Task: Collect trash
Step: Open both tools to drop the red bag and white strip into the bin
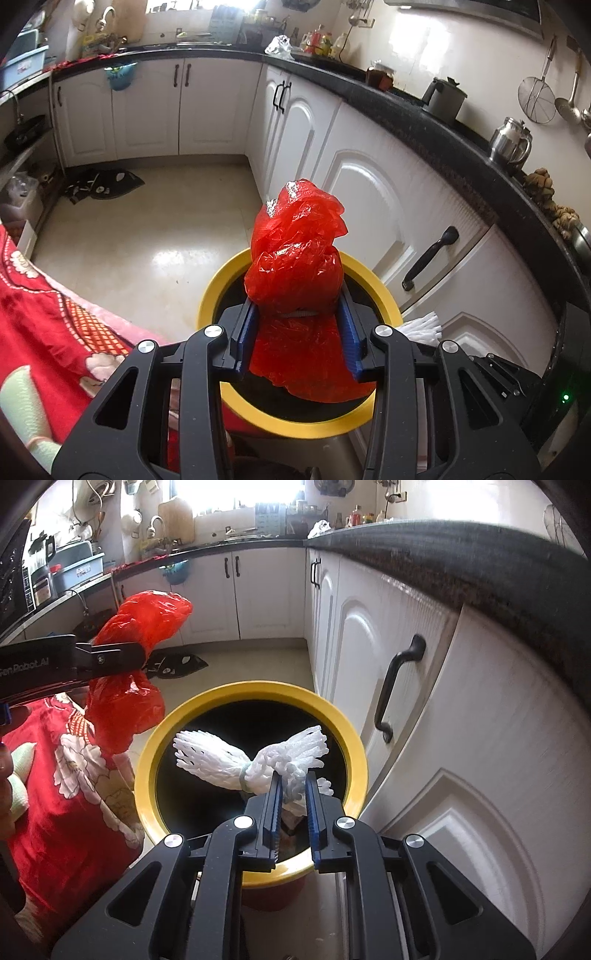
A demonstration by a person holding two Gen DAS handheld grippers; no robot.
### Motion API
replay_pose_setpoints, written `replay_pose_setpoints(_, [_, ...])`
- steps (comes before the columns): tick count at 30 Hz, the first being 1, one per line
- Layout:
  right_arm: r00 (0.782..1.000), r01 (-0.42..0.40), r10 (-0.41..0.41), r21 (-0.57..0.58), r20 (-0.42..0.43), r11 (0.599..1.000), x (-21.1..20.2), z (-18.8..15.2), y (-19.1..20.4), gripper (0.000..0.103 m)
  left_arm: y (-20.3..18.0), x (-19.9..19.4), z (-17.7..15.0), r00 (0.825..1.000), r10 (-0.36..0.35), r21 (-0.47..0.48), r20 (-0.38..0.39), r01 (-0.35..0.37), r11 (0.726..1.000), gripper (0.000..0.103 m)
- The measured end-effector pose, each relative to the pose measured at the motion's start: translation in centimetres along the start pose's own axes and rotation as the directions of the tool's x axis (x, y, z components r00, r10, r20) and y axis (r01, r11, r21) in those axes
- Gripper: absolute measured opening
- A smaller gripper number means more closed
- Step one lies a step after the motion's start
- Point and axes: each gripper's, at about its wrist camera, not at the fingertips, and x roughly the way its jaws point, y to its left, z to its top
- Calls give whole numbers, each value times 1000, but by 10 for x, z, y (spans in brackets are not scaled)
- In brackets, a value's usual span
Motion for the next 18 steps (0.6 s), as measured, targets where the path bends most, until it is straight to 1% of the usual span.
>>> replay_pose_setpoints(2, [1000,1,-1,7,-8,1000,3,-3,1,15,1,5,-1,1000,2,-3,-9,-2,1000,33])
replay_pose_setpoints(4, [1000,-1,1,9,-14,1000,5,-4,1,19,2,8,-1,1000,14,-6,-14,-14,1000,36])
replay_pose_setpoints(6, [1000,2,-2,16,-21,1000,8,-4,-1,34,3,11,-2,999,27,-14,-18,-27,1000,49])
replay_pose_setpoints(8, [1000,-4,5,23,-25,1000,10,-5,-3,38,8,11,-3,999,41,-27,-24,-41,999,54])
replay_pose_setpoints(10, [1000,-5,6,23,-27,1000,10,-5,-2,43,13,9,-4,998,55,-38,-28,-56,998,64])
replay_pose_setpoints(11, [1000,-6,7,25,-26,1000,10,-6,-2,48,16,8,-4,998,64,-42,-27,-65,997,71])
replay_pose_setpoints(12, [1000,-6,7,30,-22,1000,9,-6,-2,52,19,5,-4,997,73,-47,-26,-74,996,75])
replay_pose_setpoints(13, [1000,-7,7,32,-19,999,8,-6,-2,53,20,2,-4,997,79,-50,-24,-80,996,77])
replay_pose_setpoints(15, [1000,-8,9,32,-8,999,5,-5,-1,60,24,-6,-4,995,96,-55,-10,-96,994,91])
replay_pose_setpoints(16, [1000,-8,8,33,0,999,3,-3,0,62,27,-11,-4,994,106,-58,0,-106,993,92])
replay_pose_setpoints(18, [1000,-9,8,33,22,999,-3,-1,2,68,31,-19,-4,992,125,-62,13,-124,990,92])
